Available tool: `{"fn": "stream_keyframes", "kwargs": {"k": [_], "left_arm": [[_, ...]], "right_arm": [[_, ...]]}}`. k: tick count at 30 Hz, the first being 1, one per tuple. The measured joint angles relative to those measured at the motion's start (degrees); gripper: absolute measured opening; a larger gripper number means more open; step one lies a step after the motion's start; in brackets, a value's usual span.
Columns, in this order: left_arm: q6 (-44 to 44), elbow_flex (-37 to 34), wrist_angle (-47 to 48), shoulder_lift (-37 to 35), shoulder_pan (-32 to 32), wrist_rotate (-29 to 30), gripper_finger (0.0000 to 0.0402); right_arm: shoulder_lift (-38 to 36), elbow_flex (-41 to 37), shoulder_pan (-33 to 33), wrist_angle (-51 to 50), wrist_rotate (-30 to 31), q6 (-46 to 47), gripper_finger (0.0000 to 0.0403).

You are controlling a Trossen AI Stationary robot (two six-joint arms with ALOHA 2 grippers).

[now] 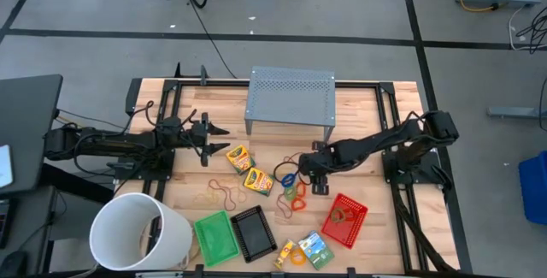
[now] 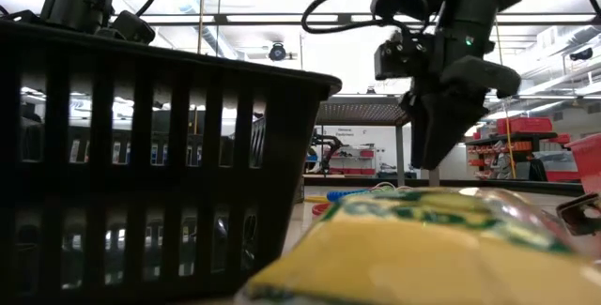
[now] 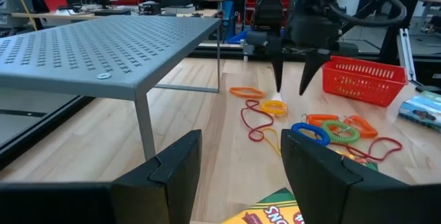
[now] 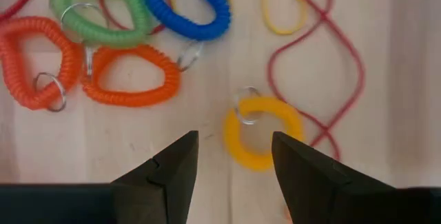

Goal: Pick & Place Office Desk Supplies
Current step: Put the yellow spring keychain into the red bin

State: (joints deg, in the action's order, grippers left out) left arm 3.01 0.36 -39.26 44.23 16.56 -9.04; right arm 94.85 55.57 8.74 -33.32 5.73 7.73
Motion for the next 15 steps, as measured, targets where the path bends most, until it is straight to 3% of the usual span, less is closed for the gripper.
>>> {"fn": "stream_keyframes", "kwargs": {"k": [15], "left_arm": [[0.0, 0.0, 0.0, 0.0, 0.0, 0.2, 0.0204]], "right_arm": [[3.0, -4.4, -3.3, 7.9, -3.3, -6.0, 0.0192]]}}
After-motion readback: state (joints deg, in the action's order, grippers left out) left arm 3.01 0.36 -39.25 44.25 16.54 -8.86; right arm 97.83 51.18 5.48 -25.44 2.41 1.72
